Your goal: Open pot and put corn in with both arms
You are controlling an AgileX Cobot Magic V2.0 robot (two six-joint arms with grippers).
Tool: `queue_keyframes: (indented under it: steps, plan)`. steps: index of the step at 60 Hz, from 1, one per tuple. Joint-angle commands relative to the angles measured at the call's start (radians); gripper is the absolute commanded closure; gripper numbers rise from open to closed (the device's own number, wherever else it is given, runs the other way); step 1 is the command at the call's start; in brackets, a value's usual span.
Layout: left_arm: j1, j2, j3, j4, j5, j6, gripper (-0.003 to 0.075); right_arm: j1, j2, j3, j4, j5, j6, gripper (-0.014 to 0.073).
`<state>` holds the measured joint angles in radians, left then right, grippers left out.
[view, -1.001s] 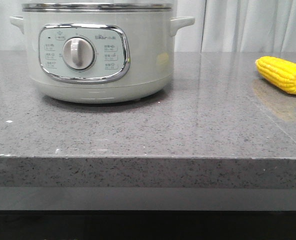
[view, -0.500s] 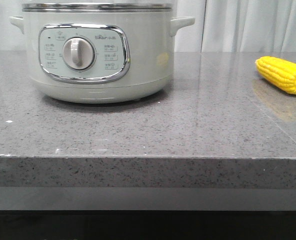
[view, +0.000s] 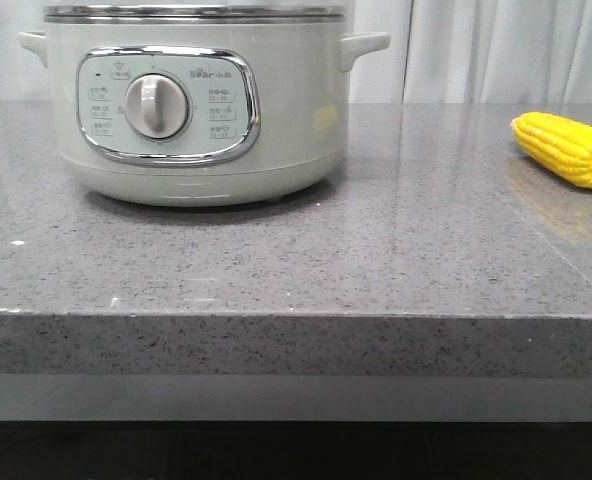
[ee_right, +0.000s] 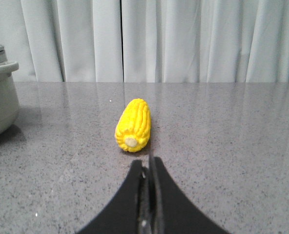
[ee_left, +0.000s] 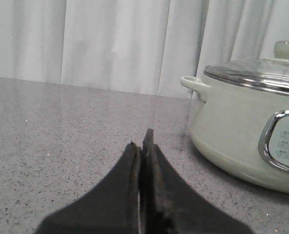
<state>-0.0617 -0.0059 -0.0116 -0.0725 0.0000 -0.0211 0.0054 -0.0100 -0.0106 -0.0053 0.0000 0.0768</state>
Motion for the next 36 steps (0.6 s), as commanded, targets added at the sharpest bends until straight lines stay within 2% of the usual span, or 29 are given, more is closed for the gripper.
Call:
queue_keyframes:
  steps: [1, 13, 22, 30, 36]
  plan:
    - [0.000, -0.007, -0.098, -0.014, -0.046, -0.006, 0.0741, -0.006, -0.021, -0.115, -0.011, -0.015, 0.004, 0.0713]
    - [0.000, 0.090, -0.356, -0.014, 0.150, -0.006, 0.0741, -0.006, 0.032, -0.354, -0.011, 0.179, -0.005, 0.0713]
    - [0.000, 0.244, -0.563, -0.014, 0.274, -0.006, 0.0741, -0.006, 0.177, -0.536, -0.012, 0.345, -0.008, 0.0713]
    - [0.000, 0.363, -0.680, -0.014, 0.315, -0.006, 0.0741, -0.006, 0.298, -0.638, -0.012, 0.456, -0.008, 0.0713]
    - [0.000, 0.422, -0.706, -0.017, 0.307, -0.006, 0.0741, -0.006, 0.374, -0.670, -0.012, 0.502, -0.008, 0.0713]
